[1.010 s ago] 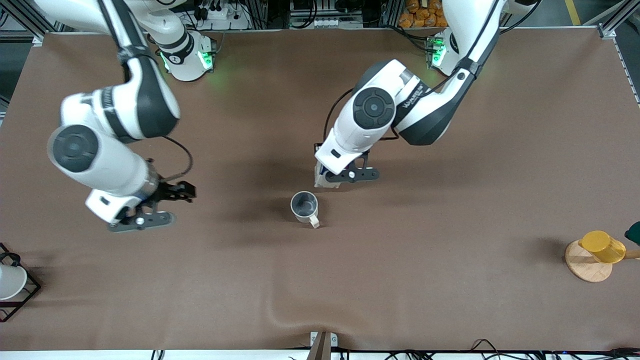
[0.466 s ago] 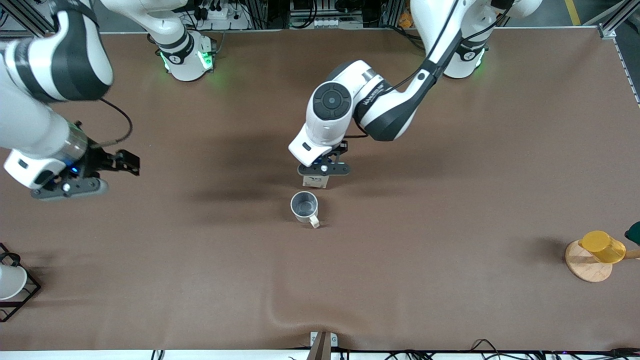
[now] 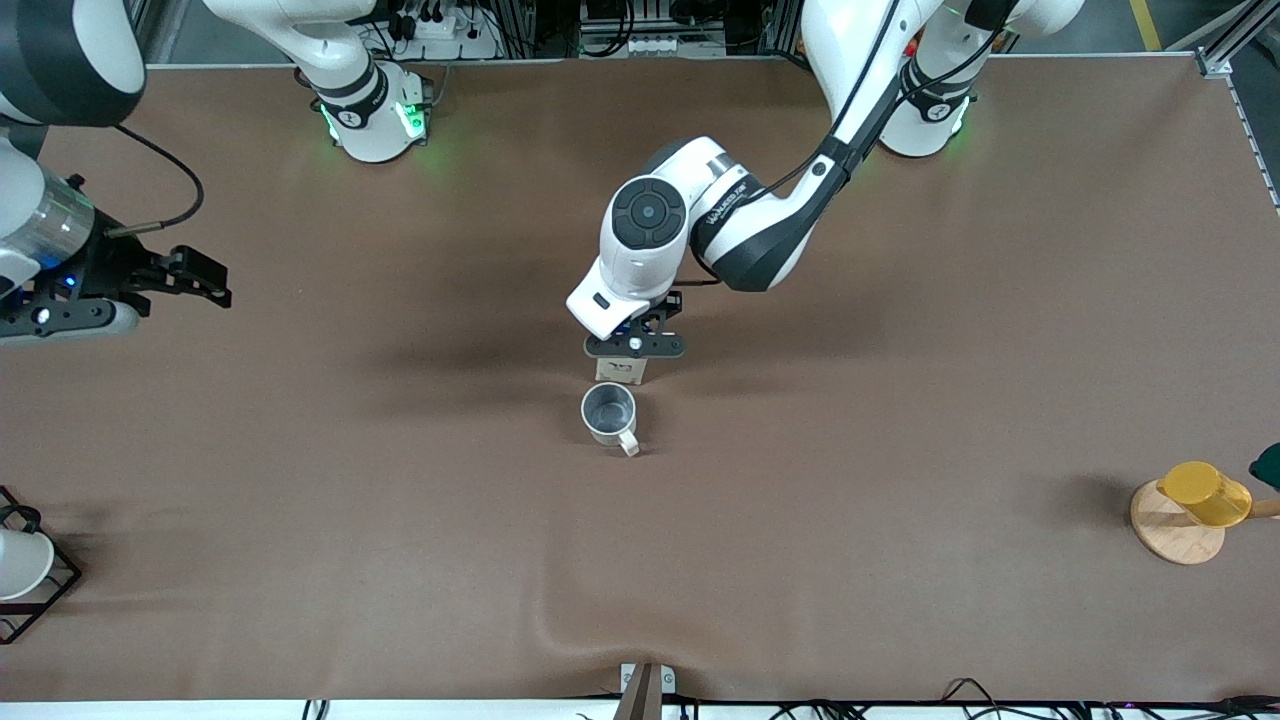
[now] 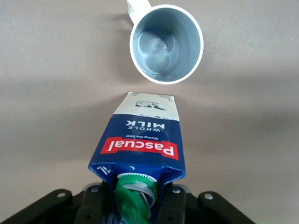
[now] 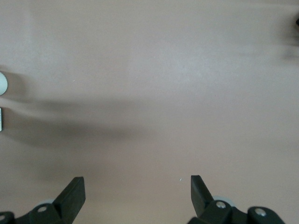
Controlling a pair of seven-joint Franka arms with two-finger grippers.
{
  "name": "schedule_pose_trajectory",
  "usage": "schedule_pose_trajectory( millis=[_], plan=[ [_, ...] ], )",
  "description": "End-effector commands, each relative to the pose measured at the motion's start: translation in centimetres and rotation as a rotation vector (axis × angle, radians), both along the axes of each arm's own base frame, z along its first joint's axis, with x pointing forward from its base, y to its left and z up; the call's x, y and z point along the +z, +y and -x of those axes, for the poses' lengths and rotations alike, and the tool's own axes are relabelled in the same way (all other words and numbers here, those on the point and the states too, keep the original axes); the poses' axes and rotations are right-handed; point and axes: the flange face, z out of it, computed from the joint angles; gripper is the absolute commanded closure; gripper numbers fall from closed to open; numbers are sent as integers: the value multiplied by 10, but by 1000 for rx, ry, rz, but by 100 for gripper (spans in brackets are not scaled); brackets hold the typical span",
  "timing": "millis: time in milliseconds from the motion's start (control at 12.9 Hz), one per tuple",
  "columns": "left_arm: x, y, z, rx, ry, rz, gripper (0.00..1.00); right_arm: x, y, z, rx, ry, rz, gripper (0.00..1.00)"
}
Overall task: Place milk next to cup
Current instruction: 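Lower the milk beside the mug with the left gripper while the right gripper withdraws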
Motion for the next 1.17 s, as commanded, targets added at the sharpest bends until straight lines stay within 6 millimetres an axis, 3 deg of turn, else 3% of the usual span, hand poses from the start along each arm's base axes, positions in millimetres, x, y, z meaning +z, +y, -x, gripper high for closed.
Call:
schedule_pose_trajectory(
  millis=[0, 233, 311, 389, 777, 1088],
  plan=[
    [-3, 0, -9, 13, -27, -20, 61, 20, -5, 7, -1, 4, -19, 0],
    [-3, 1, -12, 19, -37, -13, 52, 27, -29, 10, -54, 20, -20, 0],
    [-3, 1, -12, 11, -38, -13, 36, 26, -37, 11, -69, 24, -20, 0],
    [-4, 0, -11, 8, -37, -14, 1, 27, -40, 11, -75, 22, -21, 0],
    [8, 2, -10, -6, -40, -11, 0, 41, -59, 14, -125, 16, -20, 0],
    [57, 5, -8, -2, -83, 28, 0, 44, -57, 14, -135, 15, -12, 0]
  ],
)
